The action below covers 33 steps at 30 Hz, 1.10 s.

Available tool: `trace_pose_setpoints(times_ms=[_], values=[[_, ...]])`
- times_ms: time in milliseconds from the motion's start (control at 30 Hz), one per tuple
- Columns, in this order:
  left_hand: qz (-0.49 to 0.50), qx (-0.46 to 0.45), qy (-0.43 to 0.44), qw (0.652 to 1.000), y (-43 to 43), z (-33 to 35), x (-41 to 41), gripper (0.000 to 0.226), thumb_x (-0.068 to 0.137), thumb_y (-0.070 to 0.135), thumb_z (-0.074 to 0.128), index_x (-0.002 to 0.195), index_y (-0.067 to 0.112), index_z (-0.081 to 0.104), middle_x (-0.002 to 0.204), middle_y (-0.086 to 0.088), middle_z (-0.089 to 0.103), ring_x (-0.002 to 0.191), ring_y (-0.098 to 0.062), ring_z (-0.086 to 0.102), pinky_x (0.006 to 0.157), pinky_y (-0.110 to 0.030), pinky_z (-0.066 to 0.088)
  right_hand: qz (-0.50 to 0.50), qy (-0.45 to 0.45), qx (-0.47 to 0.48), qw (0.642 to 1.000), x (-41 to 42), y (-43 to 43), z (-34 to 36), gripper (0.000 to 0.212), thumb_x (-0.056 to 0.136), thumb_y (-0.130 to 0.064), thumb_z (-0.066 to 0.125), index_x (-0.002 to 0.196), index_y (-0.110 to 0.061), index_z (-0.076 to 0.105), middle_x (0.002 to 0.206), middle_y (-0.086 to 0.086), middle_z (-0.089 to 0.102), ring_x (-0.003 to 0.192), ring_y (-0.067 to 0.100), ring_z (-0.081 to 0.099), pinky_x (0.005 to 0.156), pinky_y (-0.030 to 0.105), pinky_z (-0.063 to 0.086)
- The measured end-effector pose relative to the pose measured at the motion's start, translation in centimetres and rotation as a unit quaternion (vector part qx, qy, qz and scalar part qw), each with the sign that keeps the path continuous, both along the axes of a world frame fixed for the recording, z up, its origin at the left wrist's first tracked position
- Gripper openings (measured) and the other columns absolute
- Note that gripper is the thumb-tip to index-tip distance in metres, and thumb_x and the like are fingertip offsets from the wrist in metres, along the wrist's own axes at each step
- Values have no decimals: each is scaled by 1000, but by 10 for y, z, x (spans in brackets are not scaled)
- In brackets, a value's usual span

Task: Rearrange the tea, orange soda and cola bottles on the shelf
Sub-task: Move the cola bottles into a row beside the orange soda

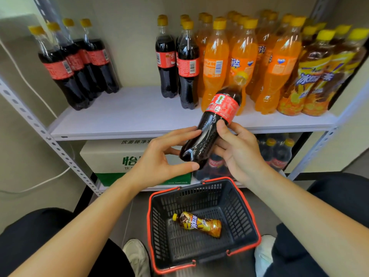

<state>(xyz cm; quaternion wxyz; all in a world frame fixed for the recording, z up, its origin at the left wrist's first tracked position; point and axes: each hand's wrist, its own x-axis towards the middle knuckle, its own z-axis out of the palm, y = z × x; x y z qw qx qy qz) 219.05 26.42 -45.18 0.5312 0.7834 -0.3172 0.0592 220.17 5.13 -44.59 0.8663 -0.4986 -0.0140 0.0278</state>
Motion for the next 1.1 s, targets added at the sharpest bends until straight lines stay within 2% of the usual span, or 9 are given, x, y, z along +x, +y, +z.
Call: trace_pose_setpoints(times_ms=[100,233,367,467,567,667,800,1000,1100], values=[[-2,-39,0,999,-4,3,-3,63,78,24,86,137,27,62,143,5,61,127,-16,61,92,-24,55,-1,32,47,998,-3,-3,6,58,84,-31,70,129,4,58,118,23,72,106,34,73,80,40,62],[0,-123,42,992,-7,9,-5,56,78,12,86,129,23,68,131,-1,70,117,-18,67,87,-30,59,24,60,74,995,-8,-8,12,51,83,-29,72,124,0,62,117,21,74,107,32,73,78,39,63],[2,-202,84,976,-13,17,-9,44,82,14,80,120,36,75,116,6,76,103,-10,71,85,-27,58,52,73,49,995,-15,-11,19,57,82,-28,74,130,-2,60,120,18,73,108,28,73,76,36,63],[-2,-216,115,970,-13,20,-12,40,88,11,74,119,36,75,110,4,78,96,-8,72,80,-25,59,50,82,55,994,-19,-12,21,57,81,-27,74,130,-2,60,119,18,73,108,28,73,74,35,63],[-23,-208,142,967,-11,20,-14,40,86,15,72,122,32,73,114,0,77,102,-14,73,83,-30,60,48,82,50,994,-21,-15,21,56,80,-27,75,128,-2,61,118,19,74,108,29,73,74,36,63],[-33,-181,146,972,-6,19,-12,45,88,2,70,129,18,66,127,-2,72,109,-22,72,86,-34,60,38,68,38,996,-22,-18,21,54,78,-26,77,125,-4,61,116,17,75,105,29,74,72,36,62],[-17,-104,131,986,-1,17,-10,54,86,-14,70,132,15,64,133,-2,69,117,-23,69,96,-38,57,5,35,5,999,-22,-19,20,66,72,-20,83,130,-10,54,121,16,73,105,32,74,74,41,62],[40,-13,129,991,-13,14,-13,62,82,26,80,140,30,57,132,7,66,119,-13,65,95,-44,58,-30,-22,-73,997,-19,-14,16,69,66,-15,87,126,-17,53,109,15,76,98,30,76,72,41,63],[55,20,104,993,-19,9,-12,66,84,29,84,142,38,53,123,10,70,114,-8,64,88,-37,59,-29,-51,-118,991,-17,-11,10,60,75,-7,86,123,-23,55,105,12,77,95,30,76,72,39,63]])
